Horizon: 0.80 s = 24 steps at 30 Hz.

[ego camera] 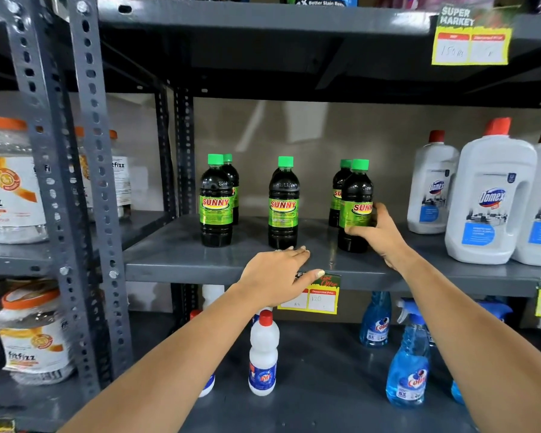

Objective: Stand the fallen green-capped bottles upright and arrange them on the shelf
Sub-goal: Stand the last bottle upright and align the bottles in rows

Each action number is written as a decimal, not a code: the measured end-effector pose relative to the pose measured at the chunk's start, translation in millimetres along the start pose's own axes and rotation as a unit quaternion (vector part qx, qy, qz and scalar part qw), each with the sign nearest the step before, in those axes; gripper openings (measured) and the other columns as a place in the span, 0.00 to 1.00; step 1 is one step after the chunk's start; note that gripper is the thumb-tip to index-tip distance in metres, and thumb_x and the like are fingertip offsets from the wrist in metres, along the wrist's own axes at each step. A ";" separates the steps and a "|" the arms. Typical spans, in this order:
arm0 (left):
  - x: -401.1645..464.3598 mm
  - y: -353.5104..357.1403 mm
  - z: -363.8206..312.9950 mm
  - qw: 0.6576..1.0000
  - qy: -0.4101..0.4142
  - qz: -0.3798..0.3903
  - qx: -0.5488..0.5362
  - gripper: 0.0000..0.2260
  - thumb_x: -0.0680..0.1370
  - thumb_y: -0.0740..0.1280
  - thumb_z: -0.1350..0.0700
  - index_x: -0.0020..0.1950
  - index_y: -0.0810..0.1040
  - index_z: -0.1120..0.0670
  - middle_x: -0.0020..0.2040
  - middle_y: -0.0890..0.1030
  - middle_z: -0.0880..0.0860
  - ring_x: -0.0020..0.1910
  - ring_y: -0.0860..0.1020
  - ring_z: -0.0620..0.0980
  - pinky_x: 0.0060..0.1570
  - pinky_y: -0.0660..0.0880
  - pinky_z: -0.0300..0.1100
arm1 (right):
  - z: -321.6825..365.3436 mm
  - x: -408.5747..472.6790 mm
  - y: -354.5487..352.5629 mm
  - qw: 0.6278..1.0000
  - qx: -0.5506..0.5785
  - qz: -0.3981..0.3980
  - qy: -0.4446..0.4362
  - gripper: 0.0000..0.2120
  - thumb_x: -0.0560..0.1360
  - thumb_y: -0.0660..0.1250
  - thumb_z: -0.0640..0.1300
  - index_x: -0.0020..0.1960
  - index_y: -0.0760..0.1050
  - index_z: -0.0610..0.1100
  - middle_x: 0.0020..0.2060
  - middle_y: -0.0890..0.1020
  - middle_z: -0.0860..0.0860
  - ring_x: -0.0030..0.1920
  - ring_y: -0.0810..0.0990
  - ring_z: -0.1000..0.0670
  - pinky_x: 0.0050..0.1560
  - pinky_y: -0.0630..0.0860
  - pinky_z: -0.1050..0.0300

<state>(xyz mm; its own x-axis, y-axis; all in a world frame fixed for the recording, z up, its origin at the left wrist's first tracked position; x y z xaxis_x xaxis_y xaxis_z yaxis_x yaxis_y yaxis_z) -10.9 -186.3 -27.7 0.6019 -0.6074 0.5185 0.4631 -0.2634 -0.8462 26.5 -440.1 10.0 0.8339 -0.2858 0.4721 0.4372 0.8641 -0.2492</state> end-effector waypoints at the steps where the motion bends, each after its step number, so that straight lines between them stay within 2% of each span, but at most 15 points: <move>1: 0.1 0.0 0.4 1.000 -0.001 0.000 0.000 0.30 0.80 0.47 0.35 0.74 0.65 0.51 0.75 0.65 0.48 0.72 0.64 0.47 0.58 0.73 0.48 | 1.4 -1.3 0.4 1.000 -0.018 -0.007 -0.002 0.38 0.63 0.79 0.43 0.67 0.65 0.45 0.52 0.79 0.52 0.56 0.78 0.48 0.54 0.71 0.56; 4: 0.4 -0.1 0.1 1.000 -0.001 -0.005 -0.001 0.30 0.80 0.47 0.34 0.74 0.65 0.51 0.74 0.66 0.47 0.72 0.64 0.47 0.57 0.74 0.48 | 6.1 -6.6 1.5 0.996 -0.089 -0.025 -0.017 0.36 0.61 0.80 0.53 0.64 0.69 0.46 0.52 0.78 0.53 0.51 0.77 0.51 0.50 0.71 0.57; 6: 0.9 1.4 0.9 1.000 -0.005 -0.003 -0.006 0.30 0.80 0.47 0.34 0.74 0.65 0.50 0.74 0.65 0.47 0.72 0.64 0.47 0.58 0.73 0.48 | 8.3 -8.8 1.2 0.994 -0.107 -0.017 -0.021 0.34 0.61 0.80 0.55 0.62 0.71 0.47 0.52 0.79 0.52 0.51 0.77 0.52 0.49 0.70 0.58; 10: 2.2 1.6 4.1 0.999 -0.021 0.000 -0.031 0.31 0.78 0.50 0.31 0.74 0.66 0.48 0.73 0.68 0.45 0.70 0.68 0.48 0.57 0.73 0.48 | 6.5 -12.4 -3.6 0.990 -0.139 0.004 0.001 0.36 0.63 0.78 0.57 0.65 0.68 0.46 0.57 0.79 0.50 0.56 0.77 0.48 0.51 0.70 0.56; 12: 2.5 -2.1 4.0 0.993 -0.057 -0.016 -0.099 0.33 0.73 0.55 0.26 0.70 0.71 0.45 0.69 0.73 0.42 0.63 0.73 0.46 0.53 0.73 0.46 | 4.6 -14.2 -5.3 0.988 -0.155 0.006 0.007 0.36 0.64 0.78 0.58 0.65 0.68 0.46 0.59 0.79 0.48 0.59 0.77 0.46 0.52 0.70 0.56; 14: 1.2 -8.9 2.9 0.959 -0.115 -0.065 -0.250 0.31 0.67 0.61 0.24 0.58 0.80 0.43 0.55 0.81 0.39 0.51 0.77 0.39 0.49 0.75 0.41 | 3.4 -15.7 -5.9 0.987 -0.161 0.010 0.013 0.36 0.65 0.77 0.58 0.66 0.69 0.45 0.61 0.79 0.47 0.60 0.76 0.45 0.52 0.69 0.56; 15: 1.9 -11.1 4.3 0.932 -0.141 -0.104 -0.318 0.25 0.67 0.66 0.26 0.49 0.83 0.44 0.46 0.83 0.38 0.45 0.79 0.36 0.47 0.76 0.40 | 2.9 -16.0 -5.9 0.987 -0.161 0.013 0.015 0.36 0.65 0.76 0.58 0.66 0.69 0.45 0.61 0.79 0.46 0.61 0.76 0.45 0.52 0.69 0.56; 17: 6.4 -13.3 12.3 0.884 -0.198 -0.182 -0.382 0.14 0.68 0.75 0.38 0.38 0.82 0.48 0.34 0.83 0.42 0.36 0.79 0.37 0.40 0.76 0.38 | 1.6 -16.3 -6.3 0.987 -0.160 0.018 0.014 0.36 0.66 0.76 0.58 0.66 0.69 0.44 0.62 0.78 0.46 0.62 0.76 0.45 0.53 0.69 0.56; 18: 9.4 -14.9 17.4 0.865 -0.233 -0.199 -0.398 0.12 0.68 0.78 0.44 0.38 0.81 0.50 0.33 0.82 0.45 0.34 0.79 0.39 0.39 0.75 0.37 | 1.0 -16.5 -6.6 0.987 -0.159 0.018 0.014 0.35 0.66 0.76 0.58 0.66 0.69 0.44 0.62 0.79 0.46 0.62 0.76 0.45 0.53 0.69 0.56; 19: 13.1 -16.6 22.9 0.849 -0.265 -0.198 -0.411 0.14 0.67 0.80 0.47 0.41 0.80 0.53 0.35 0.82 0.46 0.36 0.79 0.41 0.39 0.74 0.35 | 1.3 -16.6 -7.0 0.987 -0.159 0.016 0.013 0.35 0.66 0.76 0.58 0.66 0.69 0.44 0.61 0.79 0.46 0.61 0.76 0.45 0.53 0.69 0.56; 21: 21.9 -17.1 32.0 0.829 -0.320 -0.172 -0.424 0.22 0.65 0.82 0.50 0.51 0.76 0.56 0.46 0.81 0.50 0.45 0.78 0.45 0.41 0.72 0.34 | 1.5 -17.3 -7.1 0.987 -0.161 0.013 0.009 0.34 0.65 0.76 0.58 0.65 0.70 0.45 0.61 0.79 0.46 0.60 0.76 0.46 0.52 0.69 0.56; 24: 38.9 -12.1 40.5 0.816 -0.369 -0.130 -0.426 0.33 0.63 0.83 0.52 0.61 0.71 0.59 0.57 0.76 0.54 0.56 0.75 0.52 0.53 0.73 0.43 | 0.8 -17.6 -7.3 0.987 -0.157 0.010 0.008 0.34 0.64 0.77 0.59 0.64 0.72 0.45 0.59 0.80 0.47 0.56 0.77 0.49 0.51 0.70 0.57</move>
<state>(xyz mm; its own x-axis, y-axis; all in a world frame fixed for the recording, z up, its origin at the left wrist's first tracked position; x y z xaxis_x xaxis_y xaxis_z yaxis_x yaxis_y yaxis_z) 33.3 -176.3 7.7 0.9288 0.0852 0.3608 0.2064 -0.9272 -0.3125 8.3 -441.1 4.2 0.8480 -0.2779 0.4514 0.5008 0.6990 -0.5105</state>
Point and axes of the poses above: each hand's wrist, its own x-axis towards the middle knuckle, its own y-axis out of the palm, z = x × y, the point moved 1 cm from there along x, towards the middle knuckle
